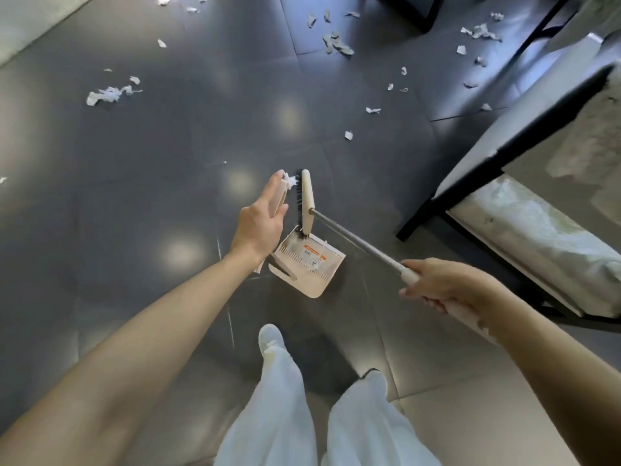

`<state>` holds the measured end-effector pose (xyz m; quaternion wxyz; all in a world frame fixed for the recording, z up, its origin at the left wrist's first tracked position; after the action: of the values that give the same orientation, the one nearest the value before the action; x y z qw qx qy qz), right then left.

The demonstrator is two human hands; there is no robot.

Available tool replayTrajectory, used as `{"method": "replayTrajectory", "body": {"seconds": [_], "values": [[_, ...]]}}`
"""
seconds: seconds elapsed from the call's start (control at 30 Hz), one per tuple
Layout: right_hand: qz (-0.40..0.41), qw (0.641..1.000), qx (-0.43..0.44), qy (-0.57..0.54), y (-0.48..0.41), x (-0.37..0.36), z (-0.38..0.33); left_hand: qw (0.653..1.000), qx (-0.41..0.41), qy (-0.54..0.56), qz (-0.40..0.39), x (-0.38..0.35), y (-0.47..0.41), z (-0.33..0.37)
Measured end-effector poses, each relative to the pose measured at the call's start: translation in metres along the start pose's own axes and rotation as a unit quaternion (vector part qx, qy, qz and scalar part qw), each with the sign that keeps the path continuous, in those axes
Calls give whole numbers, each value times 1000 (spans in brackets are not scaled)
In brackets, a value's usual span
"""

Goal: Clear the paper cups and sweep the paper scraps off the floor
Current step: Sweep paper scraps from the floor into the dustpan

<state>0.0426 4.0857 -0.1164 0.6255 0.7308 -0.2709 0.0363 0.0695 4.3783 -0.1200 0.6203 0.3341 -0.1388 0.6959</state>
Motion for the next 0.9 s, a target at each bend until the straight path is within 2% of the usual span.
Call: {"method": "replayTrajectory", "body": {"seconds": [0.23,0.47,0.6,0.67,0.77,0.9], "values": [[76,997,7,-29,-39,38,-111,1000,6,17,14,80,-61,-39],[139,984,-14,115,-104,94,-184,998,31,-23,50,121,-131,-68],[152,979,-13,138,-149,110,-209,997,44,-12,65,133,-181,-71],[139,979,-6,151,-168,112,-223,996,46,-10,81,136,-208,-66],[60,980,0,192,-183,101,-236,994,45,-7,100,136,-238,-62],[-37,968,23,249,-159,97,-235,993,56,-21,97,140,-256,-65]]}}
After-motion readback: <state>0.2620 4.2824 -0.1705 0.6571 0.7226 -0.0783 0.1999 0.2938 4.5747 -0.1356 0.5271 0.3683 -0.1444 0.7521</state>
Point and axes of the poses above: each hand's wrist, its own y-axis away from the middle knuckle, its own x-axis out of the back of the hand, z = x × y, the point moved 5 cm from there along -y, towards the middle knuckle, and after that the axes turned 3 degrees about -z, right-handed, at the moved point
